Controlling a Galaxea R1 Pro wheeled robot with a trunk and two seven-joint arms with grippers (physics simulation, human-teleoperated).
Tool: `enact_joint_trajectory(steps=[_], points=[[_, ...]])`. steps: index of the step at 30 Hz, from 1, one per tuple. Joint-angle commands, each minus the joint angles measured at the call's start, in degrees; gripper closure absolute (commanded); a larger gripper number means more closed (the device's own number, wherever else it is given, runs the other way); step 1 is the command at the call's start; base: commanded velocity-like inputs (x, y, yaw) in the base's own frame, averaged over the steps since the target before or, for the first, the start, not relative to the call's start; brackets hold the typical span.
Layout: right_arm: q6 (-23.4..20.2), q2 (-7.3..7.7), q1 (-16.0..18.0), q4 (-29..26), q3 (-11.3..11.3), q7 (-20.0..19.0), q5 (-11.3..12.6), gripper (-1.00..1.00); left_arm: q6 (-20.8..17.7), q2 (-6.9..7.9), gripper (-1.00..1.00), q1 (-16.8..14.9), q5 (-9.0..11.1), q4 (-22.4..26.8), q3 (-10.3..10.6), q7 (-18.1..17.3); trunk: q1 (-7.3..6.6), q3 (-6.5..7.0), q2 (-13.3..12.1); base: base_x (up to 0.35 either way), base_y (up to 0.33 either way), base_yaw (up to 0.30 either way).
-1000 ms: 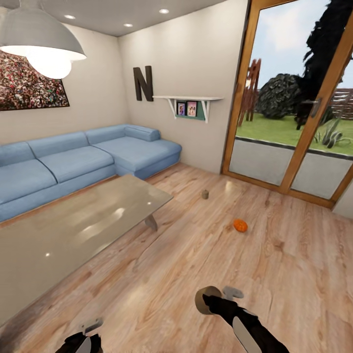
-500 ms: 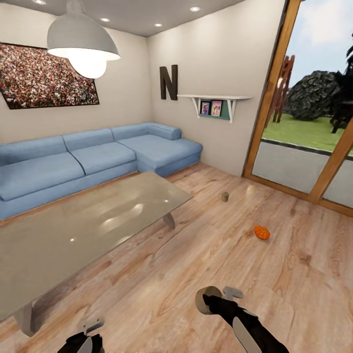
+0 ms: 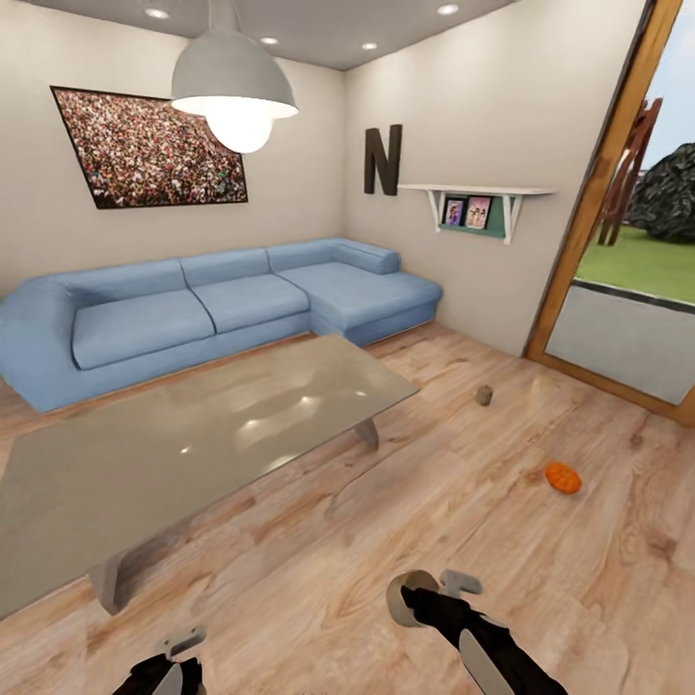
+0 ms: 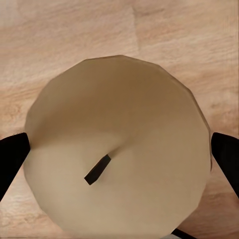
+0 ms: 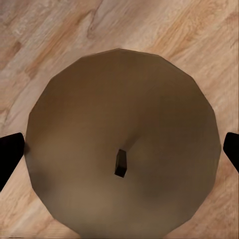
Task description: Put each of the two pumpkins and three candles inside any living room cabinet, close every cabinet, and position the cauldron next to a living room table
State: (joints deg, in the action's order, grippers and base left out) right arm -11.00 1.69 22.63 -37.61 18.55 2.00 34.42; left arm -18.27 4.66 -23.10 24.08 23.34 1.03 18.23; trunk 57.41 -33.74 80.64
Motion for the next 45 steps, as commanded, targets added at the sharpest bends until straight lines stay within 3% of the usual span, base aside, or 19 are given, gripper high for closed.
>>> enact_joint_trajectory(steps=[1, 19, 28, 45], points=[[-0.17, 0.07, 0.01, -0.12, 0.26, 0.2, 0.39, 1.0, -0.28, 0.01, 1.0, -0.02, 0.35, 0.13, 0.12, 0.32, 0.0, -0.07, 0.03, 0.0, 0.0, 0.289], [-0.16, 0.07, 0.01, -0.09, 0.26, 0.14, 0.47, 1.0, -0.28, 0.0, 1.0, -0.02, 0.37, 0.04, 0.12, 0.32, 0.0, -0.44, 0.03, -0.05, 0.0, 0.272], [-0.04, 0.07, 0.0, -0.09, 0.26, 0.08, 0.45, 1.0, -0.28, -0.95, 1.0, -0.02, 0.11, 0.07, 0.12, 0.32, 0.0, -0.45, 0.03, -0.086, 0.0, 0.018], [-0.06, 0.16, 0.0, 0.02, 0.26, 0.02, 0.38, 1.0, -0.25, -1.13, 1.0, -0.02, -0.06, 0.12, 0.12, 0.32, 0.0, -0.45, 0.03, -0.15, 0.0, 0.0]])
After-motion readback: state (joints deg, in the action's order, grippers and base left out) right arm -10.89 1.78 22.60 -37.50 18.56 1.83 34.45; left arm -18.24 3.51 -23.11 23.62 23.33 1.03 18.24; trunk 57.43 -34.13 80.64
